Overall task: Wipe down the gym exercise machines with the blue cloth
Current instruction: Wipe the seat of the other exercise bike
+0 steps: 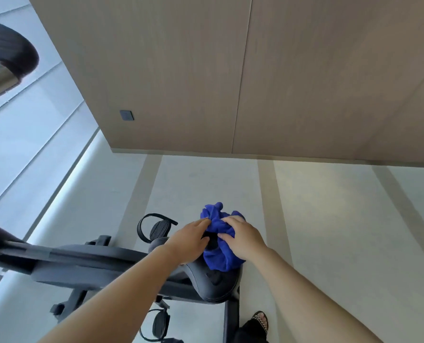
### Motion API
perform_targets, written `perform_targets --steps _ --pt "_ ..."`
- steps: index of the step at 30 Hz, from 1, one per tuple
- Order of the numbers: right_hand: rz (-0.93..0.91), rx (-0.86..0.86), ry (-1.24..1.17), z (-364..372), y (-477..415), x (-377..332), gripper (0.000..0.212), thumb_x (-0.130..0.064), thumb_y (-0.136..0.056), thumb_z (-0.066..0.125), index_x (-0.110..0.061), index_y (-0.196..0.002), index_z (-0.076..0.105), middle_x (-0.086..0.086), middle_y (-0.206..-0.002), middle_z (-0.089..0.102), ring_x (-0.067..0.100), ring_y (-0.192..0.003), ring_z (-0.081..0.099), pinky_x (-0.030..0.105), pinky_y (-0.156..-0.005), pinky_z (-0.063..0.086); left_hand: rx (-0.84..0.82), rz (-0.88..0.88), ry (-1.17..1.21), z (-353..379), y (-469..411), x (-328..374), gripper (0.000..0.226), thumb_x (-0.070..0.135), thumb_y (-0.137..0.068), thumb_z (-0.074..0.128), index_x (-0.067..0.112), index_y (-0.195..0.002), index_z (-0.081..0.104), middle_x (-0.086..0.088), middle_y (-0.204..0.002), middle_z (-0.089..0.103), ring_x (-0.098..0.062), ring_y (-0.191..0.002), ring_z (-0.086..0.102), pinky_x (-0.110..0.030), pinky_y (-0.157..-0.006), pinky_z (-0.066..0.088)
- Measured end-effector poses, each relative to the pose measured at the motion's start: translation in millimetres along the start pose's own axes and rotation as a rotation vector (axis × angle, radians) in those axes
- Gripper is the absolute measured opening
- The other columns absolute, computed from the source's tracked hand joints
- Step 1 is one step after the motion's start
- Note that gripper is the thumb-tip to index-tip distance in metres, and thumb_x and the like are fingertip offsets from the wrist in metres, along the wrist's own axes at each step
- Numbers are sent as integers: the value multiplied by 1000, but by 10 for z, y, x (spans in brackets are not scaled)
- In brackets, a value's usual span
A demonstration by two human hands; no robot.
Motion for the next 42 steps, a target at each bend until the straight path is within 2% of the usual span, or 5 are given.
perform_targets --steps 11,17,21,34,42 --pt "-9 203 50 527 920 -339 37 -38 -84 57 -25 -119 53 -9 -148 33 19 -139 21 31 -106 23 171 172 -16 14 425 -86 20 20 -91 43 14 -103 57 0 -108 52 -21 -100 52 -31 -82 45" --pt "104 423 -227 608 1104 -293 57 -33 -88 48 -23 -142 30 -9 -156 11 9 -143 8 33 -116 15 32 281 -115 239 508 -129 62 25 -96 39 11 -148 11 -2 -159 3 -15 -145 7 -24 -114 16" --pt "255 384 47 758 979 -237 55 -39 -99 24 -23 -149 7 -3 -159 -5 21 -145 -7 47 -116 8 -127 285 -243 359 508 -170 64 29 -99 30 14 -148 -9 -1 -157 -15 -14 -145 -7 -38 -119 11" --pt "353 298 227 614 380 -161 59 -45 -98 17 -19 -149 1 5 -159 -3 32 -144 8 45 -109 33 -164 141 -377 380 41 -170 61 33 -101 19 16 -144 -20 1 -155 -25 -14 -144 -14 -41 -118 7" --pt "242 254 140 376 0 -69 49 -38 -100 25 -15 -144 24 7 -149 28 30 -132 33 42 -100 42 -245 20 -359 277 -329 -135 58 30 -100 22 17 -149 -7 2 -157 -17 -14 -145 -7 -46 -117 12"
Point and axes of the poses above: each hand's wrist, its own y-axis away from the middle knuckle, its own z-axis out of the palm, x = y × z, the point moved 6 cm from there along -y, towards the middle knuckle
